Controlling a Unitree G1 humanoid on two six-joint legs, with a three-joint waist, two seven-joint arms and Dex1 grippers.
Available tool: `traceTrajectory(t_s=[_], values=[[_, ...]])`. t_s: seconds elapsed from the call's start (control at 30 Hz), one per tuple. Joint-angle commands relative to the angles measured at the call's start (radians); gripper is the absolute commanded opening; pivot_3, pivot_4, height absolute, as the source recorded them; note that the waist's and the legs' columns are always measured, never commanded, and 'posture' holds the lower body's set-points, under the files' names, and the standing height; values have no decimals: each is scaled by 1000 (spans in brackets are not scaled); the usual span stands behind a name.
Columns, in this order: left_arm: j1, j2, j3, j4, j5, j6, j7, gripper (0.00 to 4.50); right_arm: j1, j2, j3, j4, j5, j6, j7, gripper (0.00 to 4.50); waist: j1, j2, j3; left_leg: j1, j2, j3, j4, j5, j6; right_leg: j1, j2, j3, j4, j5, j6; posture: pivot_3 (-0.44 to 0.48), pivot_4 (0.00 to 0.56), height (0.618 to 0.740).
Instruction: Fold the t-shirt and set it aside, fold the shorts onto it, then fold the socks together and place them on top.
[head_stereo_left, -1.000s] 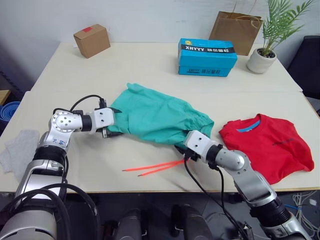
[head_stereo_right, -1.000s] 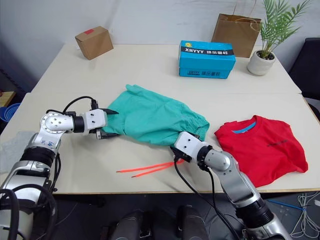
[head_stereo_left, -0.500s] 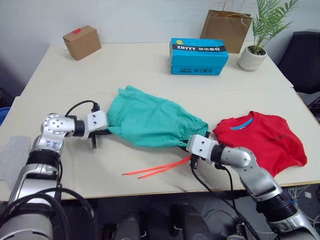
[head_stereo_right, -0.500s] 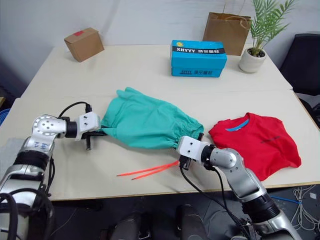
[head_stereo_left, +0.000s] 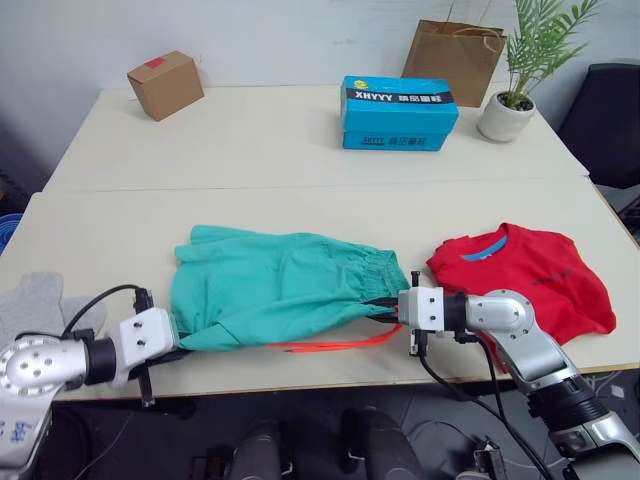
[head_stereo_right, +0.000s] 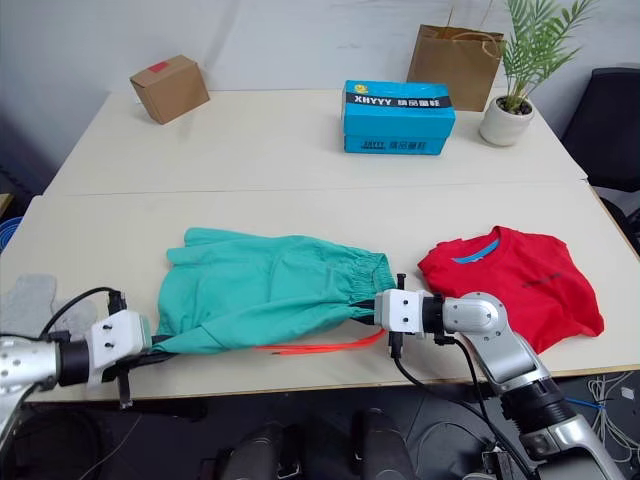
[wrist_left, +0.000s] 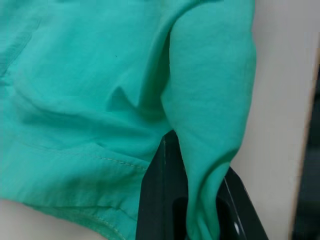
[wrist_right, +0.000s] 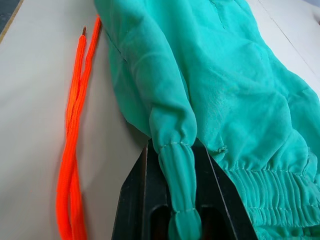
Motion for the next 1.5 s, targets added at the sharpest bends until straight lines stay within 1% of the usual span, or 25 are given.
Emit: traceTrajectory(t_s=[0.03, 0.1, 0.2, 0.27, 0.33, 0.37, 0.4, 0.47, 0.5, 0.57, 0.63, 0.7, 0.73, 0.8, 0.87, 0.9, 0.93, 1.0, 1.13, 1.27, 1.3, 1.33, 1.43, 1.47, 1.5], values=[[23, -34, 40, -61, -38, 58, 58, 243, 3, -11, -46, 3, 67, 49, 42, 321, 9, 0, 0, 0, 0, 0, 0, 0, 0, 0, 0, 0, 0, 0, 0, 0, 150, 740], [11, -42, 39, -42, -33, 42, 71, 714, 25, -29, -52, -4, 95, 70, 79, 964, 15, 0, 0, 0, 0, -1, 0, 0, 0, 0, 0, -1, 0, 0, -1, 0, 150, 740], [3, -37, 50, -6, -54, 20, 53, 1668, 58, -43, -86, -21, 120, 74, 88, 1978, 15, 0, 0, 0, 0, -1, 0, -3, -4, 0, 0, -1, 0, 0, -1, 0, 150, 740], [14, -24, 77, 14, -99, 23, 4, 2345, 95, -60, -134, -65, 171, 119, 91, 2688, 13, 0, 0, 0, 0, -1, 0, -4, -4, 0, -1, -1, 0, 0, -2, 0, 150, 740], [47, 2, 123, 33, -154, 48, -66, 3021, 147, -99, -183, -147, 279, 244, 115, 3450, 13, 0, 0, 0, 0, -1, 0, -4, -3, 0, -1, -2, 0, 0, -3, 0, 150, 740], [73, 23, 152, 42, -188, 78, -108, 3291, 173, -120, -210, -194, 339, 308, 129, 3741, 11, 0, 0, 0, 1, -2, 0, -3, -2, 0, -1, -2, 0, -1, -3, 0, 150, 740], [111, 53, 191, 41, -233, 140, -155, 3296, 198, -146, -238, -244, 411, 396, 130, 4070, 10, 1, 0, 0, 1, -2, -1, -4, -1, 0, -1, -2, -1, -1, -4, 0, 150, 740], [171, 119, 292, 37, -362, 310, -242, 3296, 230, -192, -299, -339, 557, 554, 121, 4070, 6, 0, 0, 0, 2, -2, -1, -4, -2, 0, 0, -4, -1, -2, -6, 0, 150, 740], [176, 140, 330, 33, -418, 371, -259, 3296, 235, -207, -321, -374, 612, 616, 110, 4070, 7, 1, 0, 0, 2, -3, -1, -4, -2, 0, 0, -4, -1, -3, -6, 0, 150, 740], [156, 169, 380, 22, -514, 476, -255, 3296, 227, -227, -340, -431, 713, 733, 89, 3635, 12, 1, 1, 0, 2, -5, -1, -6, -1, 0, 0, -5, -1, -3, -7, 0, 150, 740], [79, 162, 375, 13, -597, 532, -202, 3296, 191, -193, -329, -463, 724, 767, 37, 3030, 15, 2, 1, 0, 2, -7, -1, -9, -3, 1, 0, -7, -1, -4, -8, 0, 150, 740], [-34, 114, 322, 5, -647, 547, -105, 2910, 137, -111, -290, -471, 693, 772, -55, 2385, 19, 2, 1, 0, 2, -11, -1, -8, -4, 3, -1, -8, -2, -4, -9, 0, 150, 740], [-95, 70, 281, 0, -645, 537, -41, 2660, 111, -62, -263, -468, 662, 763, -94, 1955, 19, 2, 1, 0, 1, -11, -1, -8, -4, 4, -1, -9, -2, -4, -9, 0, 150, 740], [-177, -29, 166, -27, -571, 473, 67, 2056, 75, 39, -193, -447, 542, 697, -168, 1286, 18, 3, 0, 0, 1, -11, -3, -7, -6, 5, -1, -9, -2, -3, -8, 0, 150, 740], [-205, -102, 23, -42, -436, 390, 145, 1370, 62, 129, -119, -398, 402, 610, -235, 515, 16, 2, 0, 1, -1, -11, -6, -3, -11, 5, -1, -9, -2, -3, -7, 0, 150, 740], [-218, -136, -51, -37, -359, 344, 191, 1030, 61, 165, -77, -361, 320, 554, -264, 168, 14, 2, 0, 1, -2, -11, -8, 0, -7, 4, -1, -10, -2, -3, -7, 0, 150, 740], [-240, -207, -112, -18, -309, 313, 263, 695, 62, 202, -30, -313, 227, 485, -305, 0, 14, 2, 0, 1, -3, -10, -9, 1, -6, 4, -1, -10, -3, -3, -7, 0, 150, 740], [-274, -303, -193, 28, -217, 280, 386, 27, 60, 263, 23, -236, 116, 408, -366, 0, 14, 1, -1, 0, -4, -10, -10, 1, -6, 3, -1, -10, -3, -3, -7, 0, 150, 740], [-251, -375, -263, 100, -23, 146, 528, 27, 92, 310, 39, -114, 1, 261, -416, 0, 11, -1, -1, -1, -3, -9, -9, 3, -5, 3, -1, -10, -3, -2, -6, 0, 150, 740], [-245, -450, -220, 140, 7, 97, 629, 27, 109, 295, -31, -15, -50, 128, -463, 0, 13, -1, -1, 3, -2, -10, -10, 3, -5, 6, -1, -10, -3, -2, -6, 0, 150, 740], [-247, -462, -207, 154, 12, 87, 648, 27, 113, 293, -56, 7, -41, 98, -468, 0, 15, -1, -1, 6, -2, -11, -10, 3, -5, 10, -1, -11, -4, -2, -6, 0, 150, 740], [-261, -494, -161, 176, -16, 63, 676, 27, 123, 280, -95, 37, -30, 76, -477, 0, 17, -1, -1, 10, -2, -12, -11, -2, -7, 15, -1, -11, -5, -2, -6, 0, 150, 740], [-305, -565, -46, 210, -135, 50, 707, 27, 143, 267, -174, 96, -8, 35, -494, 0, 24, -1, -1, 12, -2, -13, -12, -3, -5, 18, -1, -12, -8, -2, -5, 0, 150, 740], [-330, -566, -14, 223, -182, 76, 699, 27, 137, 285, -214, 106, 18, 55, -527, 0, 25, -1, -1, 12, -2, -13, -12, -3, -5, 18, -1, -12, -8, -2, -5, 0, 150, 740], [-356, -546, 6, 239, -190, 73, 684, 27, 121, 313, -259, 97, 60, 86, -568, 0, 26, -1, -2, 12, -2, -13, -12, -2, -7, 18, -1, -12, -8, -1, -5, 0, 150, 740]])
